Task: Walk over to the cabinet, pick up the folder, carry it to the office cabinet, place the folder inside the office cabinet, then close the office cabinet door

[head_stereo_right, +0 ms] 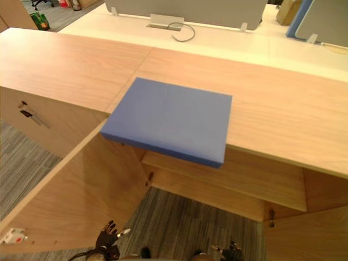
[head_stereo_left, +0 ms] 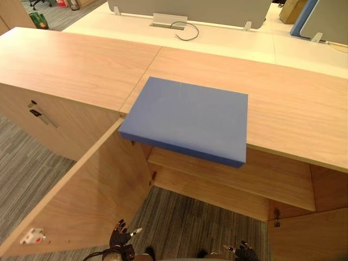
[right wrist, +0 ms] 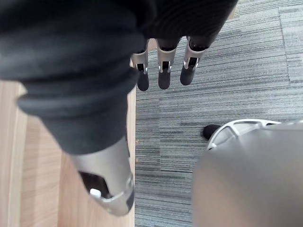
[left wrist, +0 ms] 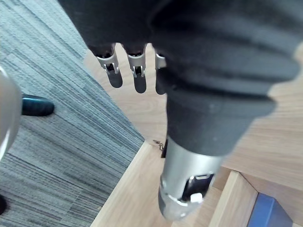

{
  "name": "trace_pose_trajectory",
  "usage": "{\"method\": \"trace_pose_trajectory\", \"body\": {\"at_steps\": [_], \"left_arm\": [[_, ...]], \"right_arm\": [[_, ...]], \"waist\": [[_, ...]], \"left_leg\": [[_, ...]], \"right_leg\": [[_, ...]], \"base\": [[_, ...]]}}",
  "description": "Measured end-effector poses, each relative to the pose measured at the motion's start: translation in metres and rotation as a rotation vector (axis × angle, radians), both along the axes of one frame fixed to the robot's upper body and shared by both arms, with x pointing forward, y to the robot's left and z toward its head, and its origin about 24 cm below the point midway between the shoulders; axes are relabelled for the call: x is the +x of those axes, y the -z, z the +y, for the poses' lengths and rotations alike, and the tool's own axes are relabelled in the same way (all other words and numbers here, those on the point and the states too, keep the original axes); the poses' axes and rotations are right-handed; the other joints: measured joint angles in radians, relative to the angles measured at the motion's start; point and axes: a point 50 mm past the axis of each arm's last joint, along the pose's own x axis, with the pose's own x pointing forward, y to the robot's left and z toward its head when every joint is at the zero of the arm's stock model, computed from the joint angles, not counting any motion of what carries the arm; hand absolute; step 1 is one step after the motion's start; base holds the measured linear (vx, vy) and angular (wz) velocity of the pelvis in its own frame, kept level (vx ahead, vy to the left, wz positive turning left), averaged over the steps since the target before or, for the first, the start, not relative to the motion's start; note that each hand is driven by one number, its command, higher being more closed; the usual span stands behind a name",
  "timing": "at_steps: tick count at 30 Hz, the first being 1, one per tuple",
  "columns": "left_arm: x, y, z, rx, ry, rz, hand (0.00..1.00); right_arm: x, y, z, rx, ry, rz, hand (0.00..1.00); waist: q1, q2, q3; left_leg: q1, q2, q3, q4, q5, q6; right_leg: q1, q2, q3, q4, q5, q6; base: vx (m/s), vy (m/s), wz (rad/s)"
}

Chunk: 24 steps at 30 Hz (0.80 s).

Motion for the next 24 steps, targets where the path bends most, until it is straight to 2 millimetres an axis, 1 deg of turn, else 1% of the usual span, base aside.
{"method": "trace_pose_trajectory", "body": {"at_steps": [3, 6, 7, 8, 9, 12, 13, 15, 18, 19, 21, 24], "left_arm": [[0.002, -0.001, 0.001, -0.012, 0.023, -0.011, 0.00], [0.009, -0.005, -0.008, -0.101, 0.003, -0.063, 0.00], [0.016, -0.015, -0.016, -0.199, -0.026, -0.149, 0.00], [0.018, -0.017, -0.017, -0.212, -0.027, -0.166, 0.00], [0.024, -0.023, -0.019, -0.242, -0.029, -0.214, 0.00], [0.046, -0.053, -0.026, -0.302, -0.003, -0.393, 0.00], [0.050, -0.059, -0.028, -0.311, 0.006, -0.426, 0.00], [0.062, -0.081, -0.038, -0.340, 0.053, -0.537, 0.00], [0.070, -0.101, -0.045, -0.338, 0.107, -0.633, 0.00], [0.070, -0.103, -0.045, -0.328, 0.116, -0.641, 0.00], [0.072, -0.106, -0.044, -0.250, 0.173, -0.647, 0.00], [0.072, -0.111, -0.045, -0.153, 0.215, -0.650, 0.00]], "right_arm": [[-0.004, 0.001, 0.001, 0.007, 0.022, 0.005, 0.00], [-0.006, 0.001, 0.002, 0.014, 0.027, 0.010, 0.00], [-0.010, 0.002, 0.002, 0.020, 0.026, 0.018, 0.00], [-0.010, 0.002, 0.002, 0.021, 0.026, 0.019, 0.00], [-0.010, 0.002, 0.002, 0.023, 0.025, 0.020, 0.00], [-0.008, 0.002, 0.002, 0.034, 0.017, 0.015, 0.00], [-0.008, 0.002, 0.002, 0.037, 0.016, 0.014, 0.00], [-0.005, 0.002, 0.003, 0.042, 0.007, 0.009, 0.00], [0.002, 0.001, 0.003, 0.043, -0.004, -0.007, 0.00], [0.003, 0.000, 0.004, 0.044, -0.005, -0.009, 0.00], [0.004, 0.001, 0.005, 0.049, -0.012, -0.012, 0.00], [0.005, 0.001, 0.006, 0.051, -0.021, -0.012, 0.00]], "waist": [[-0.001, 0.000, -0.013], [-0.003, -0.001, -0.013], [-0.003, -0.001, -0.015], [-0.003, -0.001, -0.018], [-0.003, 0.001, -0.023], [0.001, 0.000, -0.026], [0.001, 0.000, -0.028], [0.002, 0.001, -0.030], [0.003, 0.000, -0.031], [0.003, 0.001, -0.032], [0.005, 0.000, -0.040], [0.012, -0.001, -0.045]], "left_leg": [[0.018, -0.002, 0.012, -0.019, 0.000, 0.000], [0.036, 0.000, 0.019, -0.029, 0.000, 0.000], [0.052, 0.000, 0.022, -0.036, 0.000, 0.000], [0.052, 0.000, 0.022, -0.038, 0.000, 0.000], [0.051, 0.000, 0.022, -0.042, 0.000, 0.000], [0.051, 0.000, 0.022, -0.052, 0.000, 0.000], [0.051, -0.001, 0.022, -0.055, 0.000, 0.000], [0.050, -0.002, 0.022, -0.060, 0.000, 0.000], [0.048, -0.005, 0.022, -0.062, -0.001, 0.001], [0.048, -0.005, 0.022, -0.062, -0.001, 0.002], [0.047, -0.005, 0.021, -0.062, -0.002, 0.002], [0.044, -0.005, 0.019, -0.062, -0.002, 0.002]], "right_leg": [[0.004, -0.001, 0.005, -0.001, 0.001, 0.001], [0.018, 0.003, 0.006, -0.007, 0.001, 0.002], [0.035, 0.006, 0.006, -0.018, 0.002, 0.004], [0.035, 0.007, 0.006, -0.020, 0.002, 0.004], [0.035, 0.009, 0.006, -0.025, 0.003, 0.004], [0.034, 0.013, 0.007, -0.035, 0.004, 0.006], [0.034, 0.013, 0.007, -0.036, 0.005, 0.007], [0.034, 0.015, 0.007, -0.046, 0.013, 0.017], [0.034, 0.016, 0.014, -0.061, 0.022, 0.019], [0.034, 0.016, 0.014, -0.061, 0.022, 0.019], [0.034, 0.017, 0.014, -0.062, 0.023, 0.020], [0.034, 0.018, 0.014, -0.064, 0.023, 0.020]], "base": [[0.11, 0.066, -0.09], [0.06, 0.013, -0.05], [0.00, 0.000, 0.00], [0.00, 0.000, 0.00], [0.00, 0.000, 0.00], [0.00, 0.000, 0.00], [0.00, 0.000, 0.00], [0.00, 0.000, 0.00], [-0.02, 0.018, -0.05], [0.00, 0.000, 0.00], [0.00, 0.000, 0.00], [-0.01, 0.001, 0.01]]}}
